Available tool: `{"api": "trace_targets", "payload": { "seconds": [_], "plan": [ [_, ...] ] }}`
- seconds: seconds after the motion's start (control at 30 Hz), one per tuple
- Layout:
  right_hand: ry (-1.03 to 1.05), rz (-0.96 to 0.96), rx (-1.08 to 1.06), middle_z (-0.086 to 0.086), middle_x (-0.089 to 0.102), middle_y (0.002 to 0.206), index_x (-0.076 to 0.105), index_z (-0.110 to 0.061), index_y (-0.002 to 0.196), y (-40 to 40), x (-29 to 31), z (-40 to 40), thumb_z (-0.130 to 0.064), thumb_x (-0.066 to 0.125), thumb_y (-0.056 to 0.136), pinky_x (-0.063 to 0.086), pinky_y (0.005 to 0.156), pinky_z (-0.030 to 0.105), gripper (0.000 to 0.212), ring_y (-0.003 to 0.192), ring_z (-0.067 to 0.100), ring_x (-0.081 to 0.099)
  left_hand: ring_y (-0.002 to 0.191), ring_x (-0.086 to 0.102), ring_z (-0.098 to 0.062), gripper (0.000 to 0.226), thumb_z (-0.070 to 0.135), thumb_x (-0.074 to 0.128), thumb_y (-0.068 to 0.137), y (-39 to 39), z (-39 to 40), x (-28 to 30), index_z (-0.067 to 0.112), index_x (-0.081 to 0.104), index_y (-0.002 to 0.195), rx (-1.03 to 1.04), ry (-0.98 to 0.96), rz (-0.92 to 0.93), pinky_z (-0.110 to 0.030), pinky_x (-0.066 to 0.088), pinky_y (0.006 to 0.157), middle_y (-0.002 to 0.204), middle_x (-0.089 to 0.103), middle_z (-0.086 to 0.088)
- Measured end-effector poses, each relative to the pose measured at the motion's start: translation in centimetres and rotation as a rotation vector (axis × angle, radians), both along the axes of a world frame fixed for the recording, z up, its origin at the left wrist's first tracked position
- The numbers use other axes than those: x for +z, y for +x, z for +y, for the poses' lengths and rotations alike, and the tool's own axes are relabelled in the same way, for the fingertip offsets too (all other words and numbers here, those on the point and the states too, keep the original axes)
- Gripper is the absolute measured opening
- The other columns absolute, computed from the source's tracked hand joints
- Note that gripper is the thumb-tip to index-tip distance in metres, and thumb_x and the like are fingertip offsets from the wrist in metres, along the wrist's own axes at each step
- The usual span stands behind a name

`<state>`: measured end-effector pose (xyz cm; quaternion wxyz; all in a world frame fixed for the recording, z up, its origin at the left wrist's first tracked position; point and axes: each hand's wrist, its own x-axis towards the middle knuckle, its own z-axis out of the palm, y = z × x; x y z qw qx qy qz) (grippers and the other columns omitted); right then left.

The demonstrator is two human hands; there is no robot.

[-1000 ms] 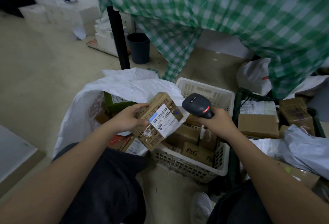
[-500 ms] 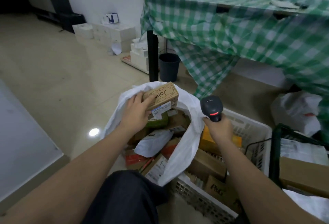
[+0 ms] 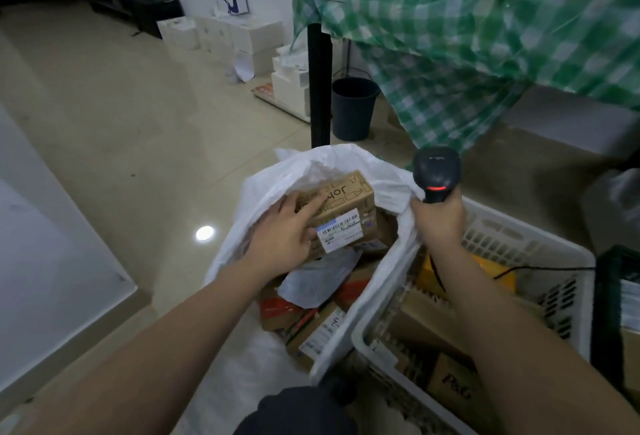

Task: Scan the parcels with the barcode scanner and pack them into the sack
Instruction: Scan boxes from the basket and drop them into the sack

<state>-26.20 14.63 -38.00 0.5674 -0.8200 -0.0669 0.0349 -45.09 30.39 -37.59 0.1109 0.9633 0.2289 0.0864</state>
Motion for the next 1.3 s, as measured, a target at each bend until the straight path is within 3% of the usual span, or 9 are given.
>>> {"api": "trace_targets", "payload": {
  "seconds": [0.1, 0.3, 0.43, 0.5, 0.6, 0.7, 0.83, 1.1, 1.3],
  "plan": [
    [0.086, -0.057, -0.014, -0.001, 0.061, 0.112, 0.052, -0.016, 0.13, 0.1, 2.1, -1.0, -0.009, 0.071, 0.081, 0.037, 0.081, 0.023, 0.053, 0.098, 0.014, 0.054, 0.139, 0.024, -0.031, 0.065, 0.032, 0.049, 0.096, -1.4, 0.0, -1.6, 0.039, 0.016, 0.151, -0.017, -0.009, 0.098, -0.043, 0.024, 0.114, 0.153, 0.024, -0.007],
    [0.102, -0.079, 0.017, 0.0, 0.064, 0.11, 0.054, -0.017, 0.127, -1.4, 3.8, -3.4, -0.009, 0.072, 0.08, 0.04, 0.083, 0.027, 0.051, 0.099, 0.016, 0.058, 0.13, 0.036, -0.026, 0.063, 0.034, 0.046, 0.097, -1.9, -1.0, -3.0, 0.041, 0.015, 0.151, 0.031, -0.164, 0.228, -0.04, 0.033, 0.109, 0.148, 0.033, -0.003],
    [0.061, -0.113, 0.037, -0.006, 0.057, 0.102, 0.054, -0.017, 0.128, -2.1, 5.0, -4.0, -0.007, 0.071, 0.081, 0.038, 0.08, 0.026, 0.05, 0.094, 0.013, 0.053, 0.126, 0.049, -0.025, 0.049, 0.021, 0.049, 0.098, -0.2, -1.2, -3.5, 0.03, 0.038, 0.146, 0.05, -0.583, -0.009, -0.033, 0.041, 0.104, 0.146, 0.044, -0.006],
    [0.04, -0.135, 0.045, -0.006, 0.057, 0.102, 0.054, -0.016, 0.129, -2.1, 5.2, -4.3, -0.007, 0.07, 0.081, 0.038, 0.079, 0.025, 0.051, 0.093, 0.013, 0.053, 0.136, 0.039, -0.028, 0.047, 0.014, 0.049, 0.099, 0.7, -1.2, -4.0, 0.017, 0.04, 0.146, 0.195, -0.497, -0.205, -0.033, 0.034, 0.11, 0.151, 0.037, -0.012],
    [0.008, -0.142, 0.043, -0.004, 0.058, 0.103, 0.055, -0.014, 0.129, -2.0, 4.8, -4.9, -0.007, 0.07, 0.081, 0.038, 0.077, 0.025, 0.05, 0.093, 0.015, 0.054, 0.141, 0.03, -0.029, 0.047, 0.02, 0.054, 0.098, 1.3, -2.2, -4.1, 0.011, 0.044, 0.143, 0.227, -0.442, -0.204, -0.038, 0.029, 0.112, 0.153, 0.033, -0.013],
    [0.013, -0.125, 0.044, 0.002, 0.063, 0.108, 0.054, -0.012, 0.13, -2.2, 4.3, -5.9, -0.009, 0.072, 0.082, 0.038, 0.077, 0.026, 0.051, 0.096, 0.019, 0.057, 0.111, 0.056, -0.023, 0.028, 0.024, 0.052, 0.098, 1.2, -3.9, -3.4, 0.013, 0.063, 0.122, 0.125, -0.48, -0.187, -0.033, 0.045, 0.089, 0.124, 0.061, -0.007],
    [-0.025, -0.091, 0.046, 0.003, 0.061, 0.099, 0.056, -0.009, 0.123, -2.6, 3.8, -8.4, -0.006, 0.072, 0.078, 0.039, 0.074, 0.029, 0.048, 0.093, 0.024, 0.058, 0.077, 0.059, -0.019, 0.025, 0.03, 0.048, 0.1, 1.5, -5.9, -1.0, 0.012, 0.067, 0.099, 0.029, -0.521, -0.142, -0.034, 0.047, 0.069, 0.086, 0.065, -0.004],
    [-0.223, -0.02, 0.104, 0.004, 0.063, 0.091, 0.058, -0.013, 0.103, -4.3, 3.9, -18.8, -0.008, 0.076, 0.076, 0.042, 0.072, 0.029, 0.033, 0.088, 0.024, 0.06, 0.075, 0.066, -0.007, 0.026, 0.034, 0.048, 0.099, 4.3, -14.2, 3.6, 0.016, 0.066, 0.101, -0.183, -0.599, -0.136, -0.031, 0.055, 0.076, 0.085, 0.07, 0.005],
    [-0.319, -0.006, 0.002, 0.004, 0.063, 0.078, 0.063, -0.012, 0.089, -3.9, 3.1, -25.7, -0.019, 0.077, 0.08, 0.039, 0.058, 0.027, 0.018, 0.078, 0.019, 0.057, 0.086, 0.065, -0.016, 0.022, 0.034, 0.052, 0.098, 7.8, -21.6, 1.8, 0.018, 0.067, 0.101, -0.325, -0.589, -0.061, -0.039, 0.053, 0.082, 0.094, 0.071, -0.001]
  ]
}}
